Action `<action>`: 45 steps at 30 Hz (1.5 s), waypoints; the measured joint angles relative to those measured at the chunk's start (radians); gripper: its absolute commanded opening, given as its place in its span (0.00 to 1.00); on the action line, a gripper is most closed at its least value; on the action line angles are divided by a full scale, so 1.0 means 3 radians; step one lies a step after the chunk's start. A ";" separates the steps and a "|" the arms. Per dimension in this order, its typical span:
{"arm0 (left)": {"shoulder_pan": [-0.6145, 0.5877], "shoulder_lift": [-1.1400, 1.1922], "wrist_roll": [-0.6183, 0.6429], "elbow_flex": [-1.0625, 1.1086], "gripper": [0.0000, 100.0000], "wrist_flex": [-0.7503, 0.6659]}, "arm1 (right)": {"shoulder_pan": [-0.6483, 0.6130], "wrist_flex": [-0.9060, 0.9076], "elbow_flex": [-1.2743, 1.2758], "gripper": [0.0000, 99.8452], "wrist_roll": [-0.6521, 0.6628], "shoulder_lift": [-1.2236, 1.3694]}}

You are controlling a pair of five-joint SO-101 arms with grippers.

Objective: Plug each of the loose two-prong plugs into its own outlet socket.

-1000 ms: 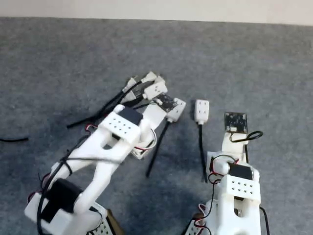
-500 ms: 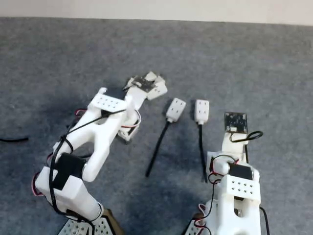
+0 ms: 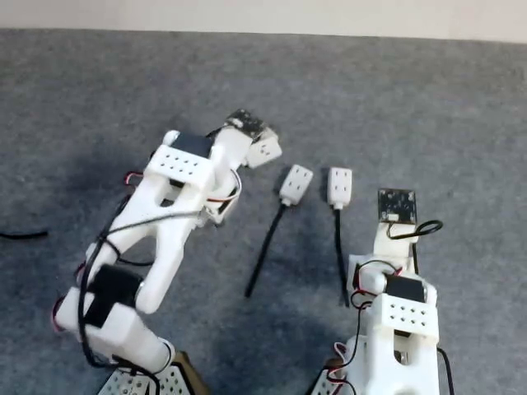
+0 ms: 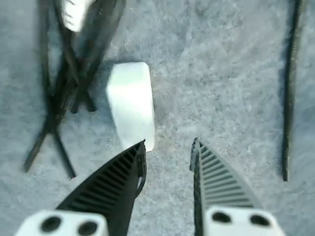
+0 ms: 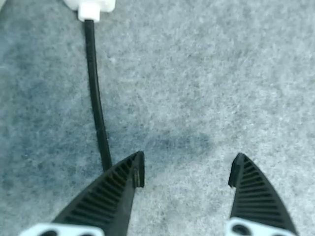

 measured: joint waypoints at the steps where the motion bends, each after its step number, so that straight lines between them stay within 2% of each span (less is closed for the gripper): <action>1: -0.0005 0.0092 0.0000 0.0000 0.17 -0.0061 | 0.0000 0.0000 0.0000 0.27 0.0000 0.0000; 6: -0.0123 0.0353 0.0010 -0.0118 0.17 -0.0302 | 0.0000 0.0000 0.0000 0.27 0.0000 0.0000; 14: -0.0506 0.0726 0.0015 -0.0614 0.17 -0.0179 | 0.0000 0.0000 0.0000 0.27 0.0000 0.0000; 26: -0.0501 0.0997 0.0015 -0.0644 0.16 -0.0148 | 0.0000 0.0000 0.0000 0.27 0.0000 0.0000; 28: -0.0414 0.0992 0.0015 -0.0644 0.10 -0.0113 | 0.0000 0.0000 0.0000 0.27 0.0000 0.0000; 30: -0.0245 0.0982 0.0015 -0.0634 0.00 -0.0005 | 0.0000 -0.0031 0.0000 0.27 0.0000 0.0000; 36: 0.0476 0.0834 -0.0051 -0.0593 0.00 0.0573 | 0.0000 -0.0082 0.0118 0.27 0.0000 0.0000; 39: 0.0685 0.0629 -0.0107 -0.0440 0.00 0.0818 | 0.0000 -0.0092 0.0118 0.27 0.0000 0.0000; 45: 0.0987 -0.0184 -0.0834 0.0373 0.00 0.1146 | 0.0000 -0.0092 0.0118 0.27 0.0046 0.0000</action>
